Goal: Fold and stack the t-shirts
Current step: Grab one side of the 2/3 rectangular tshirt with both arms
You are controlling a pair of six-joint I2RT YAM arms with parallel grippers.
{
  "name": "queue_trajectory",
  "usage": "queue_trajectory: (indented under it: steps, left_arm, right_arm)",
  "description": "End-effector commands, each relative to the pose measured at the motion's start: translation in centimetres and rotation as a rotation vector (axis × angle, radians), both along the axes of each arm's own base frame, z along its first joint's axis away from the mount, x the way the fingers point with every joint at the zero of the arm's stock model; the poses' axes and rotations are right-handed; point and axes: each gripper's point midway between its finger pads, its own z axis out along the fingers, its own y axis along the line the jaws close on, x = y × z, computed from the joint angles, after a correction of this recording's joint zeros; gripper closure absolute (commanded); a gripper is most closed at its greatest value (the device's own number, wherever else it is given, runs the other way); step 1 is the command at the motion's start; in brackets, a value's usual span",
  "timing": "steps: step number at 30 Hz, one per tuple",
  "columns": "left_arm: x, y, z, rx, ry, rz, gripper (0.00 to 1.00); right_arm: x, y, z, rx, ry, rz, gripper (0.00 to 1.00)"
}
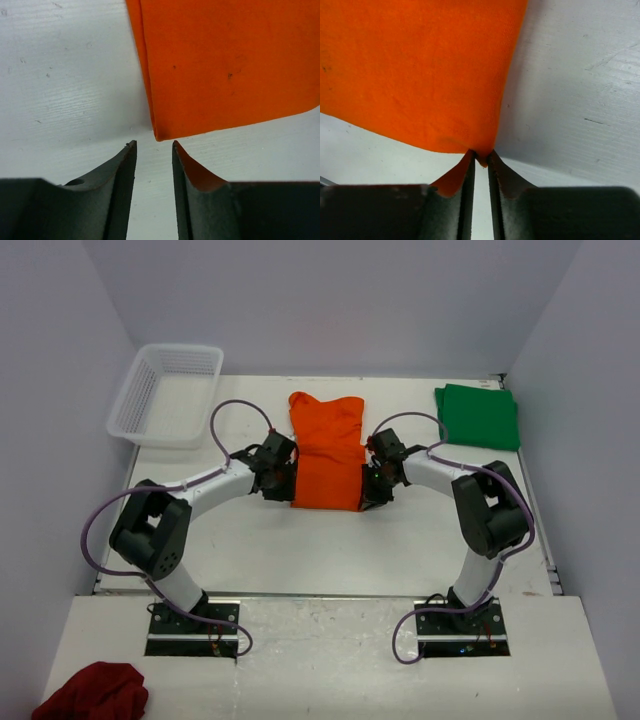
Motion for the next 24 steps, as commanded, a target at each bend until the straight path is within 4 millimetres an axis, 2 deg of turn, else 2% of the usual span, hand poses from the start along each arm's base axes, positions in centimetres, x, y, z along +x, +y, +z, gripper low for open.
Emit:
queue_trajectory:
  steps: [1, 7, 17, 24]
  left_arm:
    - [0.1, -0.9, 0.5, -0.041, -0.023, -0.013, 0.62]
    - [-0.7, -1.8, -0.3, -0.055, 0.003, -0.033, 0.58]
    - [-0.3, -1.7, -2.7, -0.016, 0.034, -0.033, 0.54]
    - [0.4, -1.3, -3.3, 0.027, 0.026, -0.021, 0.53]
  right_arm:
    - [1.3, 0.8, 0.3, 0.030, -0.029, -0.003, 0.86]
    - [1.2, 0.8, 0.3, 0.029, -0.026, 0.000, 1.00]
    - [0.9, 0.8, 0.4, 0.028, -0.029, 0.009, 1.00]
    - [0.7, 0.8, 0.2, 0.028, -0.025, 0.013, 1.00]
